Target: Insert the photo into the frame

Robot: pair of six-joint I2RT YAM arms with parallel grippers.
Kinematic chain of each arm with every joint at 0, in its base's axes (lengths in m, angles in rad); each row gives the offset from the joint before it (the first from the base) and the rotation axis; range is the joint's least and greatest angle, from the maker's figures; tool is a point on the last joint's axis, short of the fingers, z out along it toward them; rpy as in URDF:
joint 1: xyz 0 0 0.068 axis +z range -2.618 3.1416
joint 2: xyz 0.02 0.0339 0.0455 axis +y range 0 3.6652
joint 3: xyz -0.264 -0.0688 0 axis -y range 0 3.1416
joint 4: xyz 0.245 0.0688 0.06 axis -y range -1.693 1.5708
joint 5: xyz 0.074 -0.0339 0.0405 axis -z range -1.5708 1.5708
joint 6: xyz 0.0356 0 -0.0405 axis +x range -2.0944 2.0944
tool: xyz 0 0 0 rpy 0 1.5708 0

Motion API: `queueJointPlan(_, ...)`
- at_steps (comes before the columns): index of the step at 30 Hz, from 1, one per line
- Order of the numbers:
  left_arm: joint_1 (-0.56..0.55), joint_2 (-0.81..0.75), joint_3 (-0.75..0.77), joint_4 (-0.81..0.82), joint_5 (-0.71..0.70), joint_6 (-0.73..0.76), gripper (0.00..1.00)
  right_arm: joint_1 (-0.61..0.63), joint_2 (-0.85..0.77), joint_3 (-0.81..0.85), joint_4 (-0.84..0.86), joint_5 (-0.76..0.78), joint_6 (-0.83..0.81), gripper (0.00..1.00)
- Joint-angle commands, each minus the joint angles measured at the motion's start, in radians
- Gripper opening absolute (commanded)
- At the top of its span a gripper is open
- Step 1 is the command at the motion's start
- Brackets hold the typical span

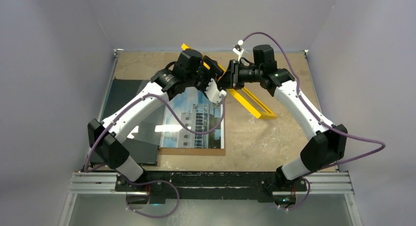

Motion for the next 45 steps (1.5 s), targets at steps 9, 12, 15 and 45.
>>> queueJointPlan(9,-0.011,0.054,-0.025,0.281,-0.166,-0.084,0.00,0.013,-0.088,0.030,-0.011,-0.046,-0.092,0.37)
queueJointPlan(12,-0.012,0.035,-0.049,0.328,-0.167,-0.146,0.00,0.010,-0.102,0.068,-0.038,0.046,-0.111,0.64)
queueJointPlan(15,-0.011,-0.002,-0.104,0.366,-0.157,-0.171,0.00,0.005,-0.088,0.153,-0.063,0.168,-0.129,0.91)
queueJointPlan(45,0.233,-0.075,0.162,0.511,-0.135,-1.479,0.00,-0.362,-0.503,-0.085,0.346,0.962,0.093,0.99)
